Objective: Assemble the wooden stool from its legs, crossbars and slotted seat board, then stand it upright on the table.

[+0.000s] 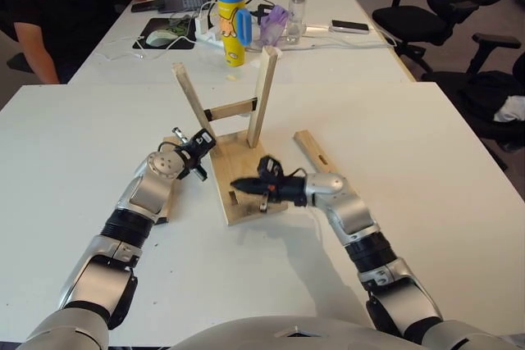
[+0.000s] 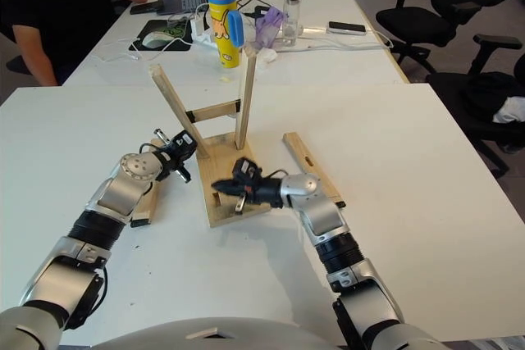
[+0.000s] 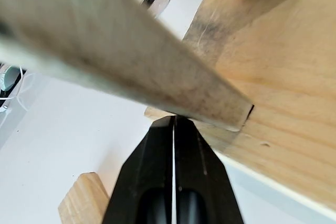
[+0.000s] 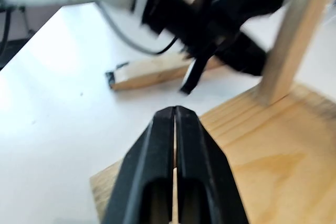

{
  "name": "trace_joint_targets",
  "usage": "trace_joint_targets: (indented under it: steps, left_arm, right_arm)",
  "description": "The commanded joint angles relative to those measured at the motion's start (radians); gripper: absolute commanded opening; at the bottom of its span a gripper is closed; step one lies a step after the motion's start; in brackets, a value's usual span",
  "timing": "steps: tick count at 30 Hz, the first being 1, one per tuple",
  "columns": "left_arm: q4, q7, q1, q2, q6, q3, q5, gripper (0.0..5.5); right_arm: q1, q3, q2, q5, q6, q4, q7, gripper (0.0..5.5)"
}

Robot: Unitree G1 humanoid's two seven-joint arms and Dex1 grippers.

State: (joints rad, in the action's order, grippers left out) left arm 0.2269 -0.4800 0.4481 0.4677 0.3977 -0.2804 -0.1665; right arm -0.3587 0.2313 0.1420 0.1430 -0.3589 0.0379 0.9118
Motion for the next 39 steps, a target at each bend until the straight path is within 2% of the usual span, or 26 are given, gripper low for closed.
trace_joint_targets:
  steps: [1, 4, 6, 7, 11, 16, 20, 23, 32, 39]
  left_arm:
    - [-0.195, 0.031, -0.130, -0.008, -0.002, 0.126, 0.072, 0.03]
    - [-0.426, 0.177, -0.296, -0.106, -0.046, 0.351, 0.174, 0.29]
    - [-0.547, 0.253, -0.389, -0.156, -0.049, 0.449, 0.203, 0.57]
    - [-0.603, 0.278, -0.435, -0.175, -0.041, 0.481, 0.209, 0.66]
    - [-0.662, 0.296, -0.528, -0.189, 0.069, 0.531, 0.243, 1.24]
    - [-0.621, 0.294, -0.528, -0.187, 0.181, 0.610, 0.330, 2.10]
    - [-0.461, 0.220, -0.428, -0.105, 0.288, 0.597, 0.375, 2.72]
    - [-0.372, 0.171, -0.405, -0.039, 0.245, 0.556, 0.338, 3.03]
    - [-0.312, 0.183, -0.417, -0.039, 0.256, 0.573, 0.349, 3.03]
    - [-0.323, 0.135, -0.439, -0.026, 0.378, 0.525, 0.379, 3.03]
  right_arm:
    - [0.090, -0.108, 0.013, 0.083, -0.120, -0.161, -0.113, 0.00]
    - [0.144, -0.169, 0.009, 0.096, -0.211, -0.267, -0.237, 0.00]
    - [0.157, -0.182, 0.007, 0.074, -0.303, -0.309, -0.324, 0.00]
    - [0.159, -0.180, 0.015, 0.067, -0.320, -0.314, -0.342, 0.00]
    - [0.156, -0.216, 0.007, 0.106, -0.370, -0.301, -0.392, 0.57]
    - [0.171, -0.239, -0.002, 0.096, -0.275, -0.254, -0.450, 1.49]
    - [0.186, -0.225, 0.005, 0.083, -0.208, -0.231, -0.473, 2.13]
    - [0.163, -0.211, 0.004, 0.078, -0.176, -0.211, -0.483, 2.16]
    - [0.156, -0.197, 0.008, 0.072, -0.159, -0.182, -0.500, 2.16]
    - [0.172, -0.185, 0.003, 0.075, -0.172, -0.195, -0.517, 2.16]
